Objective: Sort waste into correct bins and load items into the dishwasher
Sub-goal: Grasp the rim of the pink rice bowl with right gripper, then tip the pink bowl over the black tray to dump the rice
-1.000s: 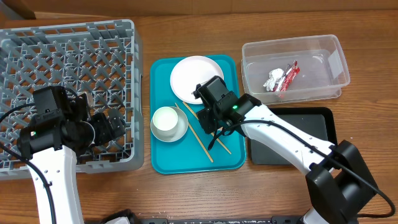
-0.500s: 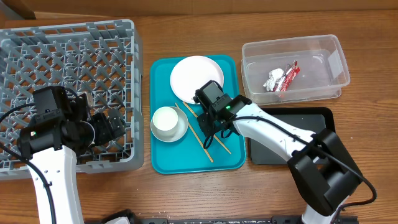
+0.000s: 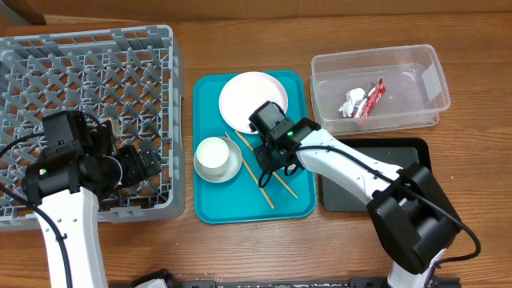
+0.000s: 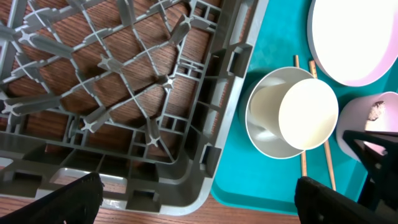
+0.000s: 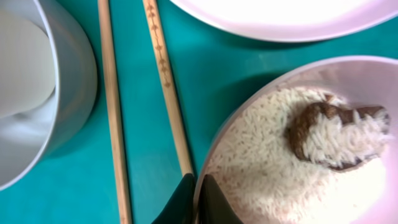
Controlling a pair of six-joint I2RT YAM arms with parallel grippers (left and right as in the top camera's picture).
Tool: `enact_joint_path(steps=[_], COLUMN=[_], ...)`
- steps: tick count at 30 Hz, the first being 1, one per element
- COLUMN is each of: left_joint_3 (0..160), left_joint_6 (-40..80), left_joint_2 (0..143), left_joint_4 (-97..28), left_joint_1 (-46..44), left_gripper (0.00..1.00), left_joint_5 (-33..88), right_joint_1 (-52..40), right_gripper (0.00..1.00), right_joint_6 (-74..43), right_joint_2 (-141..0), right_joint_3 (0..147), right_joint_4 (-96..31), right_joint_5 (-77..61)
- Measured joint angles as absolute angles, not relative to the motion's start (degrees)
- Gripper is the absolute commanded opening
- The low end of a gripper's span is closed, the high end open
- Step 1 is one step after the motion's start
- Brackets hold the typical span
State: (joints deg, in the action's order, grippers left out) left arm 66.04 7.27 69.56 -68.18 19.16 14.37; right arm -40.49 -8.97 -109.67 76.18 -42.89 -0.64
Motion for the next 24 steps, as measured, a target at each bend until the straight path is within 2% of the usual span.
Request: enact_joint_path(steps=[6,13,19,24], left_joint_3=[66.0,66.0,66.0,66.0], left_joint_6=[7.3,7.3,7.3,7.3], left_joint_2=[69.6,69.6,69.6,69.6], left_joint_4=[-68.2,-68.2,-68.2,-68.2], left_joint_1=[19.2,19.2,19.2,19.2], left_gripper=[1.00,1.00,1.00,1.00], left_joint_5=[14.4,14.4,14.4,14.4], right_joint_1=[-40.4,-37.9,-29.4,-20.4], right_gripper=[0.04,0.04,0.04,0.04], right_joint_6=[-9.3,-13.7,-23.9,-27.4], right_joint_2=[-108.3,-100.3,-95.4,-93.3], right_joint_3=[83.1,87.9,88.1,88.1], right_joint_4=[-49.5,-52.6,-61.6,-66.6], right_joint_5=[-1.2,-1.6,-2.9,-6.7])
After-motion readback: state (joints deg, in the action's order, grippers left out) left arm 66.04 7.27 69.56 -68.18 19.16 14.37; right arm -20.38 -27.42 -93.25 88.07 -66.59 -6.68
